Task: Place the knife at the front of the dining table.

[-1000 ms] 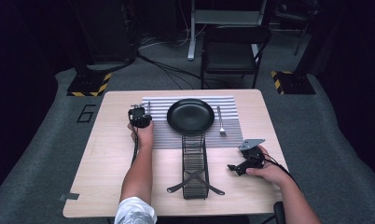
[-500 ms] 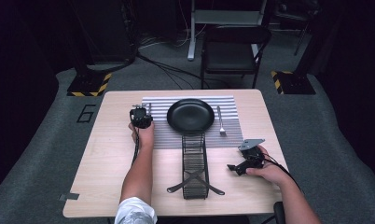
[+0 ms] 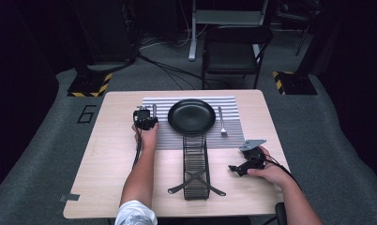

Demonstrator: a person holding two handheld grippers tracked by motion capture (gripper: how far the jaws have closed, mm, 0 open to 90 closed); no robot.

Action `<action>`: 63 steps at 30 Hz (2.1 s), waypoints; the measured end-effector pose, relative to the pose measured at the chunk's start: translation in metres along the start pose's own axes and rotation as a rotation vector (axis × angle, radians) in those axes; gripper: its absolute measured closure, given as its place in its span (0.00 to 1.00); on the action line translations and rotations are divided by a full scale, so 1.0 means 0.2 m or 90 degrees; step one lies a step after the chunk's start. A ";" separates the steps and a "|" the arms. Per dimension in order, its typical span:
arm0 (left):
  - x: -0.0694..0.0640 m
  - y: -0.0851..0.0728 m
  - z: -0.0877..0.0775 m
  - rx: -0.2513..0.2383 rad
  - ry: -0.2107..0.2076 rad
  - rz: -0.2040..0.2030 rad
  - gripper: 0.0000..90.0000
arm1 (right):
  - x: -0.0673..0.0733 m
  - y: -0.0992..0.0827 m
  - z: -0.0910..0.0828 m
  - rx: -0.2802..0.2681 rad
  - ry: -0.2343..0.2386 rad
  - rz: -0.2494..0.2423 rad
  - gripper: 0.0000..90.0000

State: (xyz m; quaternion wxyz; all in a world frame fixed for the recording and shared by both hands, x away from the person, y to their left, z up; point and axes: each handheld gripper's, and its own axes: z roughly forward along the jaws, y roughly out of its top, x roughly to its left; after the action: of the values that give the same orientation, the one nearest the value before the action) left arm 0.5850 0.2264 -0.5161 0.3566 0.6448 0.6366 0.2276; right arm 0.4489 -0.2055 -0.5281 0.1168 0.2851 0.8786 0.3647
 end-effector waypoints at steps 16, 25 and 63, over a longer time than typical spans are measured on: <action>0.06 0.12 -0.22 -0.062 -0.013 0.007 0.68 | 0.00 0.00 0.00 0.001 0.001 0.000 0.00; 0.06 0.15 -0.35 -0.070 -0.040 0.025 0.65 | 0.00 0.00 0.00 0.000 0.000 0.000 0.00; -0.05 0.00 -0.81 -0.057 -0.175 0.169 0.58 | 0.00 0.00 0.00 -0.001 -0.003 0.001 0.00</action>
State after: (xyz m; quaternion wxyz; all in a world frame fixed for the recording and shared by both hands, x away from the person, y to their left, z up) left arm 0.4629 0.2438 -0.4096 0.4351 0.7316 0.4807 0.2107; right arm 0.4486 -0.2053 -0.5281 0.1188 0.2867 0.8778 0.3649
